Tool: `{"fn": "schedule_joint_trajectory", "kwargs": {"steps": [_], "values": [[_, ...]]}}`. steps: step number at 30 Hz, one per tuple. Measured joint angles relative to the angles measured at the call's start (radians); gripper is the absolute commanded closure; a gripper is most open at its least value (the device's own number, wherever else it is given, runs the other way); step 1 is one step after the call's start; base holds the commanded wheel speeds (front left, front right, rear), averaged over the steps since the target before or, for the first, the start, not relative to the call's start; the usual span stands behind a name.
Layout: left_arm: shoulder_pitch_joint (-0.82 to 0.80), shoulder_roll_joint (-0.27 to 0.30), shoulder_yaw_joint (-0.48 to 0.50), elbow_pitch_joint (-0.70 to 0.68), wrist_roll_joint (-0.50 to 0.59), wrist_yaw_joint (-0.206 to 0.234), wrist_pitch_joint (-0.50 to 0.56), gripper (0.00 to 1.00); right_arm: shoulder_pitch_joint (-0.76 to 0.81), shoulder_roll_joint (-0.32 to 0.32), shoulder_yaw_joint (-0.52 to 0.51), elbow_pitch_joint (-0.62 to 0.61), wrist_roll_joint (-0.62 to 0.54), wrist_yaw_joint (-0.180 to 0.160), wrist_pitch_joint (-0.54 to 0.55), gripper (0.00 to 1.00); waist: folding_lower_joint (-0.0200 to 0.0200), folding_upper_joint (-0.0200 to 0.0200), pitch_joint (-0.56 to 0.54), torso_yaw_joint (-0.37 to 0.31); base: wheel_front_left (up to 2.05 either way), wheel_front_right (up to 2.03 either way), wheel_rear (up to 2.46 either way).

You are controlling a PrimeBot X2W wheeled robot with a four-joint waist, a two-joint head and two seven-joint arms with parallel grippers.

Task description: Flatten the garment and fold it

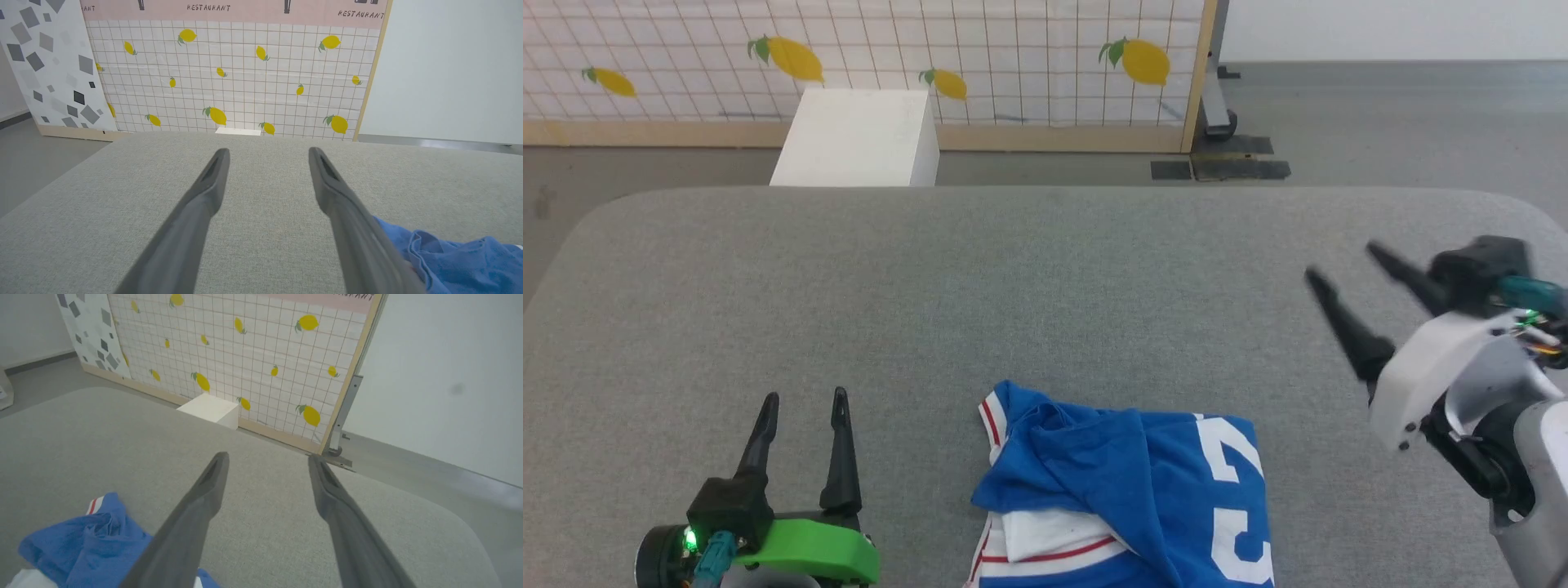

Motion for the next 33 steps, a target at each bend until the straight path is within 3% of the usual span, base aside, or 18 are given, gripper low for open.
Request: {"fn": "schedule_joint_trajectory", "kwargs": {"steps": [2, 7, 12, 18, 28, 29, 30, 31, 33], "values": [[-0.006, 0.000, -0.003, 0.000, -0.001, 0.001, 0.000, 0.00, -0.019, -0.055, 0.071, 0.027, 0.087, 0.000, 0.122, 0.00, 0.0000, 0.0000, 0.013, 0.004, 0.00, 0.00, 0.00], [-0.028, 0.000, -0.016, 0.001, -0.003, 0.001, 0.000, 0.00, -0.037, -0.166, 0.192, 0.072, 0.266, 0.000, 0.292, 0.00, 0.0000, 0.0000, 0.038, 0.023, 0.00, 0.00, 0.00], [-0.040, 0.000, -0.025, 0.001, -0.008, 0.005, 0.000, 0.00, -0.032, -0.209, 0.296, 0.098, 0.462, 0.000, 0.447, 0.00, 0.0000, 0.0000, 0.067, 0.045, 0.00, 0.00, 0.00], [-0.063, 0.000, -0.043, 0.000, -0.024, 0.013, 0.000, 0.00, -0.013, -0.214, 0.362, 0.137, 0.573, 0.000, 0.503, 0.00, 0.0000, 0.0000, 0.102, 0.069, 0.00, 0.00, 0.00], [-0.099, 0.000, -0.054, 0.005, -0.034, 0.014, 0.000, 0.00, 0.006, -0.193, 0.447, 0.193, 0.619, 0.000, 0.455, 0.00, 0.0000, 0.0000, 0.162, 0.103, 0.00, 0.00, 0.00], [-0.100, 0.000, -0.054, 0.006, -0.034, 0.015, 0.000, 0.00, 0.004, -0.197, 0.457, 0.188, 0.619, 0.000, 0.443, 0.22, 0.0000, 0.0000, 0.165, 0.106, 0.00, 0.00, 0.00], [-0.099, 0.000, -0.053, 0.007, -0.036, 0.018, 0.000, 0.00, 0.003, -0.200, 0.464, 0.190, 0.618, 0.000, 0.425, 0.84, 0.0000, 0.0000, 0.167, 0.107, 0.00, 0.00, 0.00], [-0.099, 0.000, -0.053, 0.008, -0.037, 0.019, 0.000, 0.00, 0.001, -0.202, 0.473, 0.190, 0.616, 0.000, 0.412, 1.00, 0.0000, 0.0000, 0.167, 0.108, 0.00, 0.00, 0.00], [-0.099, 0.000, -0.053, 0.011, -0.038, 0.021, 0.000, 0.00, -0.009, -0.208, 0.494, 0.197, 0.613, 0.000, 0.379, 1.00, 0.0000, 0.0000, 0.165, 0.106, 0.00, 0.00, 0.00]]}}
